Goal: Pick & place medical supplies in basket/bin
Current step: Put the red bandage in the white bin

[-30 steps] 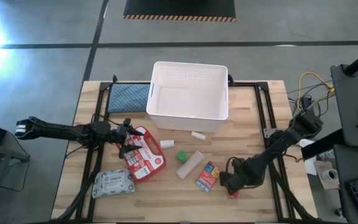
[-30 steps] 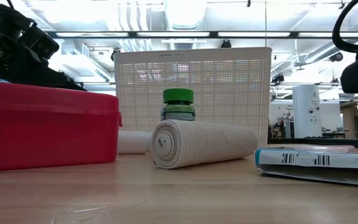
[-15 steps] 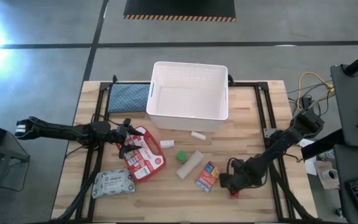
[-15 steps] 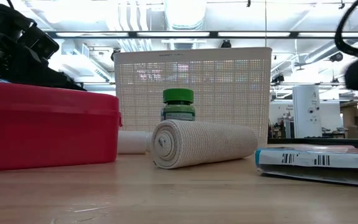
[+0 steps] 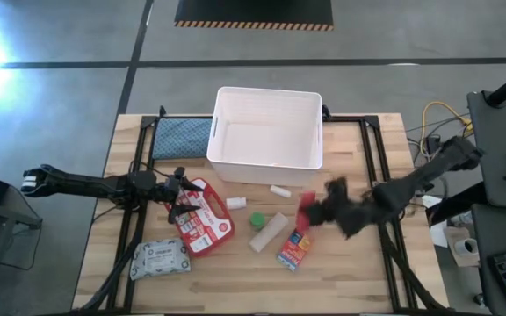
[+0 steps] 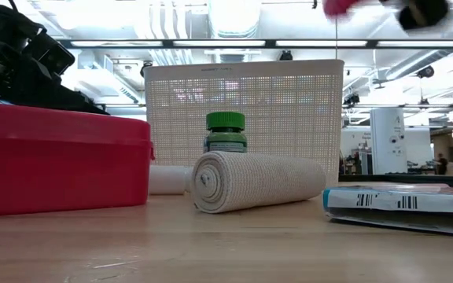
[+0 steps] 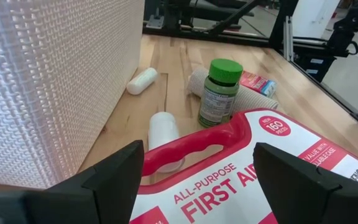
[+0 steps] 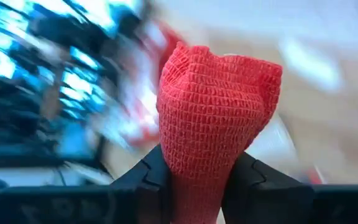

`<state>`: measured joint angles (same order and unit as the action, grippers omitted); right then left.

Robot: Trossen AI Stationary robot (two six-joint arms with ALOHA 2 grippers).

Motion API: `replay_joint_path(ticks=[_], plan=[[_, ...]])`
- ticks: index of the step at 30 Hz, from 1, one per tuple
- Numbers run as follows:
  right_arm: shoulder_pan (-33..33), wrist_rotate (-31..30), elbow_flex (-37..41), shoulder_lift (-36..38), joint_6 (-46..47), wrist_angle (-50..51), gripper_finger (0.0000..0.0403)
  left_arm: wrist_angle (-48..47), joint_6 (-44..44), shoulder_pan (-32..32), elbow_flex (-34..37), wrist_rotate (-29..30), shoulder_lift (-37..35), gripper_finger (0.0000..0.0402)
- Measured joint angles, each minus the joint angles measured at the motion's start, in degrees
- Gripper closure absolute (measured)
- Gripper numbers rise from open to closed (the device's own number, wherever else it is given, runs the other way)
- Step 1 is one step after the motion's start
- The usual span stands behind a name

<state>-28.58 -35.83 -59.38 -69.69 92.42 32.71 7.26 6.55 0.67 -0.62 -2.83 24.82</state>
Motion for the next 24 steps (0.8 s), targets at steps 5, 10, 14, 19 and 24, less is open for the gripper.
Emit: replay_joint_path(ticks=[5,10,14,19,24], plan=[[10.0,-9.8,-8.9,4.3,-22.5,-0.1,0.0314,0.0,0.0,0.0,0.0,0.0,0.0,0.0121],[25.4,-6.8,-15.0,4.4,-33.5,2.0,0.0315,0.0,0.0,0.0,0.0,0.0,0.0,0.0121],[37.2,2.7,-17.5,2.4,-37.5,5.3,0.0315,0.0,0.0,0.0,0.0,0.0,0.0,0.0121],[44.1,11.4,-18.2,-1.2,-40.1,5.7,0.0315,0.0,0.0,0.0,0.0,0.0,0.0,0.0121],[46.4,15.3,-18.2,-6.1,-42.2,5.7,0.0315,0.0,0.0,0.0,0.0,0.0,0.0,0.0121]])
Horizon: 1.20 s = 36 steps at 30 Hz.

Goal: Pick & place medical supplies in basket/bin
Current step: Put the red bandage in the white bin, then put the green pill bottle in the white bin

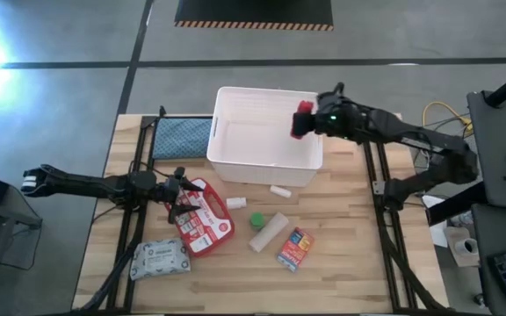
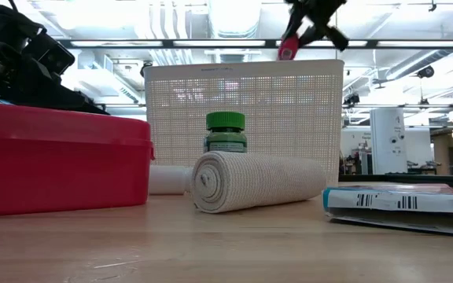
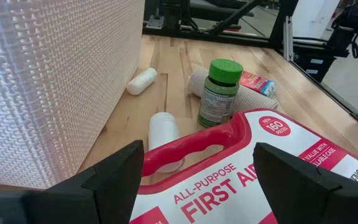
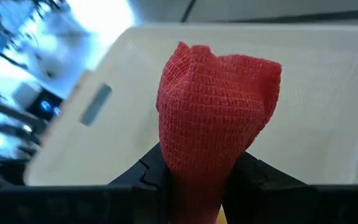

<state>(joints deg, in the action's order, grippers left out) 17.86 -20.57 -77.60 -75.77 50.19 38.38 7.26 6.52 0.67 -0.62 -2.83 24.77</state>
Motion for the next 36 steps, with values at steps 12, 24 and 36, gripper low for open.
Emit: replay_joint_path(ticks=[12,24,36], plan=[[0.2,1.1,-9.0,-13.6,-10.6,3.4,0.0231,0.0,0.0,0.0,0.0,0.0,0.0,0.0121],[-0.8,0.9,-17.2,-14.0,-17.0,6.7,0.0077,0.0,0.0,0.0,0.0,0.0,0.0,0.0121],[-12.0,1.2,-22.0,-13.2,-20.7,19.3,0.0056,1.1,-12.8,-0.1,0.0,4.8,-0.1,0.0121]])
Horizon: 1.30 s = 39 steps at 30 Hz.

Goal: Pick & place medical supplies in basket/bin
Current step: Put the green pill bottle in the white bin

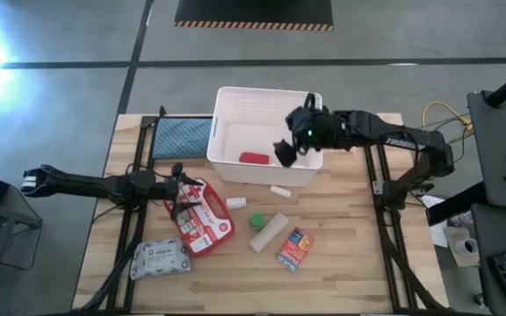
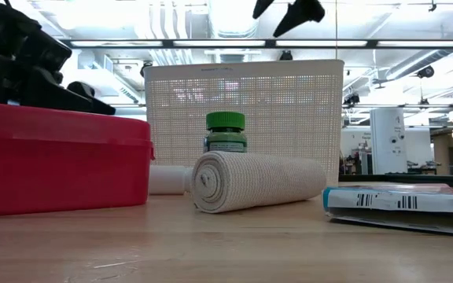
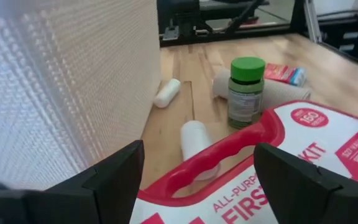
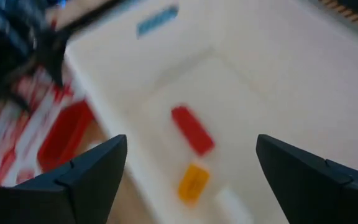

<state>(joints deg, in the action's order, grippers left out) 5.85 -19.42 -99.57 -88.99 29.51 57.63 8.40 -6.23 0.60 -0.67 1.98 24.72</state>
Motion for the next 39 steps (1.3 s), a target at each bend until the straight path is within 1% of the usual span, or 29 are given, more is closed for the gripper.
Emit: replay_joint_path(ticks=[2,6,8,11,14,17,18,20,22,24,25,26,27,28,30,33,36,39], plan=[[-2.3,0.6,-0.2,0.0,2.2,4.4,0.0057,0.0,-1.0,0.0,0.0,0.2,0.0,0.0121],[-7.1,6.6,0.5,0.0,7.7,14.3,0.0064,0.0,-1.4,0.0,0.0,0.2,0.0,0.0121],[-10.4,7.9,1.4,-0.3,10.6,18.4,0.0067,0.0,-1.4,0.0,0.0,0.2,0.0,0.0121],[-16.3,7.9,4.2,-0.6,11.3,19.7,0.0072,0.0,-1.4,0.0,0.0,0.3,0.0,0.0121],[-22.3,7.6,7.7,-1.2,9.7,19.6,0.0074,0.0,-1.4,0.0,0.0,0.3,0.0,0.0121],[-26.9,7.7,11.6,-2.3,8.5,19.4,0.0074,0.0,-0.1,0.0,-0.1,0.1,0.0,0.0121],[-28.1,7.6,12.6,-2.9,9.5,19.4,0.0074,0.0,2.3,0.0,-0.1,-0.1,0.0,0.0121],[-29.7,7.7,14.7,-3.7,13.0,19.1,0.0074,0.8,12.1,0.1,-0.1,-0.5,0.0,0.0121],[-30.8,8.1,16.8,-4.3,16.7,17.6,0.0074,3.1,28.0,0.1,-0.1,-0.6,0.0,0.0121],[-31.6,7.9,18.4,-4.7,19.3,14.9,0.0074,4.9,47.3,0.1,-0.2,-1.1,0.0,0.0121],[-31.9,7.8,19.1,-4.8,20.3,13.6,0.0074,5.2,55.5,0.0,-0.3,-1.2,0.0,0.0121],[-32.2,7.7,19.8,-4.8,21.2,12.2,0.0074,5.8,61.3,0.0,-0.3,-1.1,-0.1,0.0121],[-32.4,7.7,20.5,-4.8,22.1,10.9,0.0074,6.7,63.1,0.2,-0.3,-2.0,-0.1,0.0121],[-32.6,7.7,21.3,-4.8,23.0,9.3,0.0074,8.7,63.6,0.6,-0.3,-3.5,-0.1,0.0121],[-32.8,7.7,22.6,-4.9,23.7,6.7,0.0074,14.9,62.8,1.3,-0.4,-4.1,-0.1,0.0121],[-32.9,7.4,24.1,-4.9,24.1,4.4,0.0074,20.8,58.0,2.4,-2.6,-4.0,0.0,0.0121],[-32.9,5.9,24.5,-4.9,24.0,3.2,0.0074,19.7,51.5,3.6,-6.9,-4.0,0.0,0.0121],[-32.9,1.7,24.5,-4.9,21.4,0.8,0.0074,12.5,46.3,4.9,-12.4,-4.0,1.1,0.0121]])
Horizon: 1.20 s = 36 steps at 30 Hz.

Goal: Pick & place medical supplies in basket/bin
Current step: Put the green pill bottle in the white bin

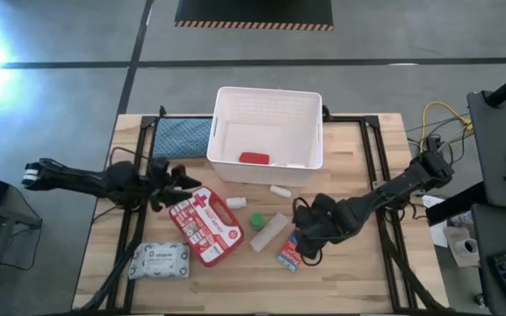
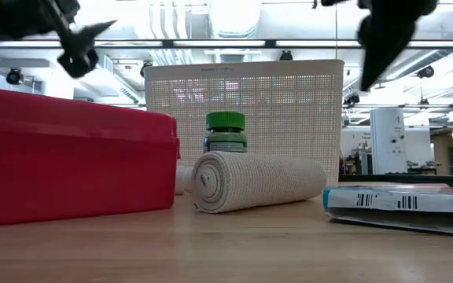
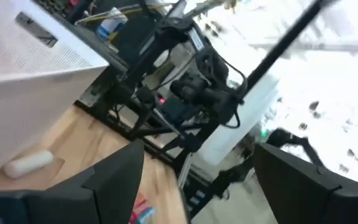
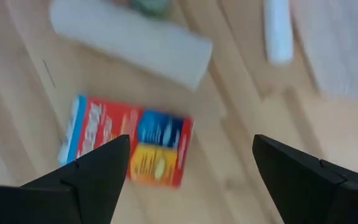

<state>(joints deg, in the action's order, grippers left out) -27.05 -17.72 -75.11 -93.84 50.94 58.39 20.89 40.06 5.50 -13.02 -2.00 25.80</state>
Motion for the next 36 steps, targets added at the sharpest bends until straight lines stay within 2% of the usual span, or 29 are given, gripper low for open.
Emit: replay_joint_path(ticks=[3,7,10,16,22,27,31,36], plan=[[0.6,-2.6,0.2,0.0,-5.2,-5.0,0.0074,-13.0,-3.7,1.2,-6.9,0.0,1.9,0.0121],[3.1,-2.4,2.7,0.0,-9.0,-13.8,0.0074,-33.6,-7.3,2.1,-15.8,0.6,6.6,0.0121],[5.6,-1.9,5.4,0.0,-9.3,-22.6,0.0074,-41.1,-8.1,2.6,-20.4,0.8,10.4,0.0121],[7.9,-2.0,12.1,0.0,-15.2,-39.9,0.0074,-42.3,-9.8,5.8,-24.5,0.8,15.7,0.0121],[7.9,-4.8,16.7,0.0,-19.4,-46.6,0.0074,-42.7,-9.7,9.0,-24.6,2.8,16.9,0.0121],[8.0,-4.8,20.3,-0.5,-24.0,-56.8,0.0071,-40.4,-9.6,9.9,-24.6,4.1,16.7,0.0121],[8.0,-4.7,20.9,-2.8,-25.6,-62.4,0.0066,-37.8,-9.6,9.9,-24.6,4.1,18.6,0.0121],[8.6,-4.8,16.8,-9.0,-28.9,-63.1,0.0062,-36.7,-9.6,9.9,-24.5,4.1,21.6,0.0121]])
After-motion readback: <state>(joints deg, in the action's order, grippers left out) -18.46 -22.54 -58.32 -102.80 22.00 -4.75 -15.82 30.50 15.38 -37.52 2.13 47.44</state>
